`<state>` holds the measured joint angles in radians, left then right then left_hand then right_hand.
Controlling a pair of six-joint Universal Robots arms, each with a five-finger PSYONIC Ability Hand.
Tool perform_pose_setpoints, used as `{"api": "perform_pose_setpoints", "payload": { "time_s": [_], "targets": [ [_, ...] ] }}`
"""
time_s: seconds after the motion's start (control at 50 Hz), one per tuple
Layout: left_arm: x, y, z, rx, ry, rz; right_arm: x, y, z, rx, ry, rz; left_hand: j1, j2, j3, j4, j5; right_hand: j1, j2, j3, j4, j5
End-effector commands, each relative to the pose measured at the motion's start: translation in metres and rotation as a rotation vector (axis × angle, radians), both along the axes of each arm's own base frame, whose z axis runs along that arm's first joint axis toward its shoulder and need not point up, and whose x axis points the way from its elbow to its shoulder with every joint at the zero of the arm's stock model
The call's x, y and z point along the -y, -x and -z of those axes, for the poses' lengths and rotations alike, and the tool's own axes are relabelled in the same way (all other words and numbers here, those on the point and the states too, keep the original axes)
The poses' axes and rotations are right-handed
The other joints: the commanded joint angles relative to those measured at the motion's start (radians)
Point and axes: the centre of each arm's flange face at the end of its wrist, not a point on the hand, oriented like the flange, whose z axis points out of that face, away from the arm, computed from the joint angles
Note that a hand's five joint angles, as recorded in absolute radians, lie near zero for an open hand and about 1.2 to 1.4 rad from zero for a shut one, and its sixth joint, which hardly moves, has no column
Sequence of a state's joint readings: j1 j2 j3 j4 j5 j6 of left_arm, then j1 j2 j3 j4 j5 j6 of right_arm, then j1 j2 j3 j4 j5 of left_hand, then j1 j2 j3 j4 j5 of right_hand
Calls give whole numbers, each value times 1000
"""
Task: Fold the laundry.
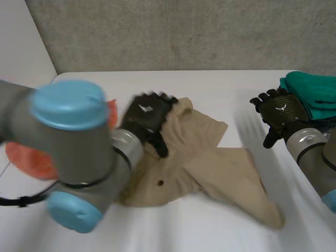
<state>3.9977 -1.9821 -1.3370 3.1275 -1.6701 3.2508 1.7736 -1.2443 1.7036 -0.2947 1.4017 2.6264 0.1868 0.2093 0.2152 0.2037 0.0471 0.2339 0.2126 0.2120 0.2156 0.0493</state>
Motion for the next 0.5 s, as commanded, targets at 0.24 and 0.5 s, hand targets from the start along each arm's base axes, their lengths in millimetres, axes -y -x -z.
{"api": "perform_pose_setpoints", "payload": {
  "time_s": [0.24,0.5],
  "targets": [
    [-14,-99,47,230,-102,-175,-27,-22,1,-15,-42,-83,30,7,1,13,-5,-59,-38,-37,-41,-49],
    [-15,-99,93,326,-204,-154,-28,-23,6,-27,-55,-86,226,203,197,209,191,-59,-38,-37,-41,-49]
  ]
}}
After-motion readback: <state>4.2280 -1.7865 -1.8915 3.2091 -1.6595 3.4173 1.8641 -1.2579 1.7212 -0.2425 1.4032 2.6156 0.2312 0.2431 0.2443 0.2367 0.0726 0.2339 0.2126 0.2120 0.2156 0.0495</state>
